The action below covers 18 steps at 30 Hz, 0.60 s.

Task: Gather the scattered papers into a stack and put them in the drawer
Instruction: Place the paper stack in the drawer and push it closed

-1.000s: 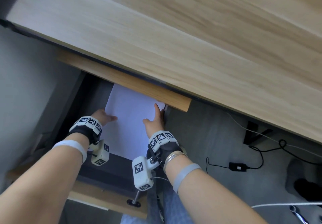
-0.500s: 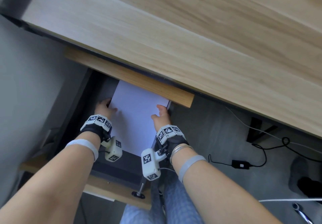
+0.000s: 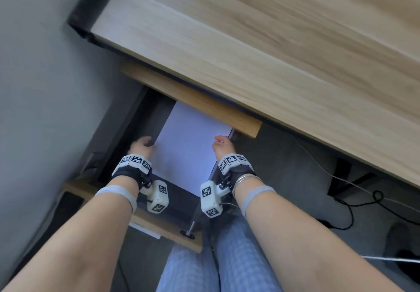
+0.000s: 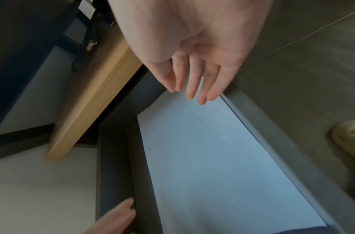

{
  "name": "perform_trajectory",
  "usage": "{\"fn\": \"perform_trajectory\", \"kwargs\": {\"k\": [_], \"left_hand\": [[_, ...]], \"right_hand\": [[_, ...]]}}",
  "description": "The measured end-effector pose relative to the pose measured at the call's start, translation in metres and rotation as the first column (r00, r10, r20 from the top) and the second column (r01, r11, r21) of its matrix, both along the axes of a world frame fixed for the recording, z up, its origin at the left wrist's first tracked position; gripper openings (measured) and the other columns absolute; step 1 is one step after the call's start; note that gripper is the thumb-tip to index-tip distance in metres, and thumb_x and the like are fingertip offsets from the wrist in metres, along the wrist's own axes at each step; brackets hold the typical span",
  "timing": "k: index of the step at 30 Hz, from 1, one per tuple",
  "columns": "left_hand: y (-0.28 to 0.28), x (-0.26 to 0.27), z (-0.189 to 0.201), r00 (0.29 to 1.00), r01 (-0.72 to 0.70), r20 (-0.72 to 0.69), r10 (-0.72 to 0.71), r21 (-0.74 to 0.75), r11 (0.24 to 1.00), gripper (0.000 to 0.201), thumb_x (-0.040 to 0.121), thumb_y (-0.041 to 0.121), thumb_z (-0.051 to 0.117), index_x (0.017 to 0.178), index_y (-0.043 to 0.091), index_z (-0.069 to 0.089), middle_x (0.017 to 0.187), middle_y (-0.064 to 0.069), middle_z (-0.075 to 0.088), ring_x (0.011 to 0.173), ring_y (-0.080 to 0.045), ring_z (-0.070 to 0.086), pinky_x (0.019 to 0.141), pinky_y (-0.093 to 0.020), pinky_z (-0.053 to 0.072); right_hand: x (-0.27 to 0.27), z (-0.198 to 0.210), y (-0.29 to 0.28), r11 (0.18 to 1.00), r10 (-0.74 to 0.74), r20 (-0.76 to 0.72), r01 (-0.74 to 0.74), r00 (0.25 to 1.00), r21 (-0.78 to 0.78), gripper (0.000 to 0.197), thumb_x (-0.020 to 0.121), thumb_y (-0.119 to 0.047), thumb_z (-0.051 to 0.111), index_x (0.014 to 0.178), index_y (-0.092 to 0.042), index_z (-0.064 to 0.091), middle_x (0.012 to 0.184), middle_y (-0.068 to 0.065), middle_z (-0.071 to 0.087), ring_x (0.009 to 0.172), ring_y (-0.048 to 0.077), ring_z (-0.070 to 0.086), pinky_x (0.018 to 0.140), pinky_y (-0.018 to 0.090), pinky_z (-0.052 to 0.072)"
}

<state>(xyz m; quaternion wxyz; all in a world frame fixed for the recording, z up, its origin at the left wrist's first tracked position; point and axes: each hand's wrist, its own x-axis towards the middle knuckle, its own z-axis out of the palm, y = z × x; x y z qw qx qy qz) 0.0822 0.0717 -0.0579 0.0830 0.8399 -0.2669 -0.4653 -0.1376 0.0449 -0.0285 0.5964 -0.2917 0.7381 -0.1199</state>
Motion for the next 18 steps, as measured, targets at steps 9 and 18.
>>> {"fn": "perform_trajectory", "kwargs": {"k": [9,18], "left_hand": [[0.089,0.024,0.056,0.971,-0.202,0.143,0.194,0.047,0.978,0.037,0.086,0.003,0.056,0.122,0.003,0.058,0.119,-0.018,0.061,0.105,-0.034,0.060,0.090,-0.032,0.043],[0.144,0.013,0.057,0.903,-0.425,0.180,0.389,0.258,0.868,0.052,0.085,0.016,0.064,0.130,-0.003,0.049,0.125,-0.025,0.058,0.118,-0.038,0.056,0.095,-0.040,0.045]], "right_hand": [[0.008,0.052,0.011,0.996,0.086,0.065,-0.087,0.994,0.023,0.032,0.094,-0.002,0.039,0.121,-0.004,0.056,0.096,0.009,0.058,0.062,0.010,0.052,0.053,0.018,0.041],[0.016,0.062,0.020,0.982,0.185,0.084,-0.187,0.979,0.022,0.031,0.093,-0.003,0.040,0.117,-0.007,0.059,0.095,0.007,0.060,0.064,0.011,0.055,0.061,0.022,0.043]]}}
